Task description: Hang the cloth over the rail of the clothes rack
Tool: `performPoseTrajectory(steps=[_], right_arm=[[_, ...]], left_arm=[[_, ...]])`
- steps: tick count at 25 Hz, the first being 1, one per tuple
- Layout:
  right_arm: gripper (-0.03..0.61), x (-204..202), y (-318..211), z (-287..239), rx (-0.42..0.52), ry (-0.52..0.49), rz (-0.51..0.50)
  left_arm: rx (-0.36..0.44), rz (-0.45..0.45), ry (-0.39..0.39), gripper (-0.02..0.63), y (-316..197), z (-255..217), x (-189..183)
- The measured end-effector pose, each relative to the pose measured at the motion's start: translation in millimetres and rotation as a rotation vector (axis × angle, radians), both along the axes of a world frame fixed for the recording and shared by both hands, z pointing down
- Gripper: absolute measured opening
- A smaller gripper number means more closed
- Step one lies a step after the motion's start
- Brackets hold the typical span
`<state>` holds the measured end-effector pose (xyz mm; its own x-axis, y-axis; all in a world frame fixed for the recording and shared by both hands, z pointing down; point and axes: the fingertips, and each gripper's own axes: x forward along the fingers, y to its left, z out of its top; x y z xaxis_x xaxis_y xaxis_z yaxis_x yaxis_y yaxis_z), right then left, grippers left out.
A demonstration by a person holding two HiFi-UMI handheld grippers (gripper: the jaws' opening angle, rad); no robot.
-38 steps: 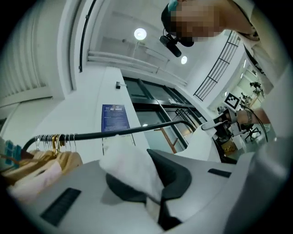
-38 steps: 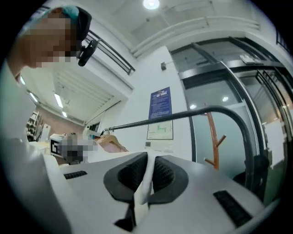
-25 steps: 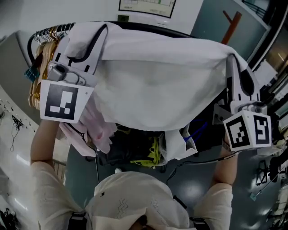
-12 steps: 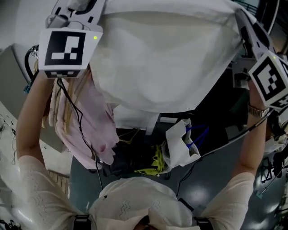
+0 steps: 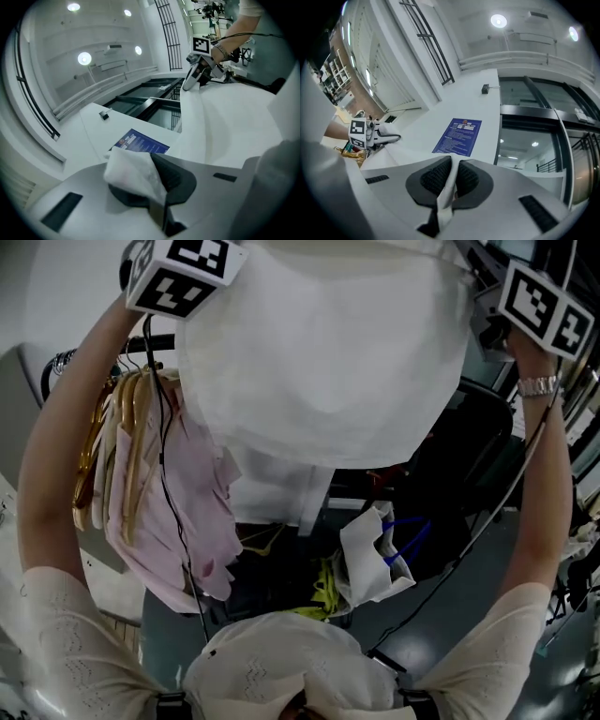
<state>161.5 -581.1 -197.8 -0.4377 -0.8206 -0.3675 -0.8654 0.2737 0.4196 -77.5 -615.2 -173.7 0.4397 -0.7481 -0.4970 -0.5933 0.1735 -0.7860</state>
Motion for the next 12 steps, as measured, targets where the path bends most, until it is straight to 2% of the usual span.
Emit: performPoseTrajectory(steps=[3, 6, 12], right_arm=[[0.021, 6, -37, 27, -0.123, 0.035, -0.033], [0.021, 12, -64, 59, -0.249, 0.103, -0.069], [0.026, 14, -82, 107, -0.419, 0.231, -0.190]], left_arm=[[-0.100, -0.049, -0.067, 0.015, -37, 19, 7], [-0.139, -0.083, -0.121, 0.015, -62, 38, 13], [-0.230, -0.167, -0.216, 0.015, -98, 90, 20]])
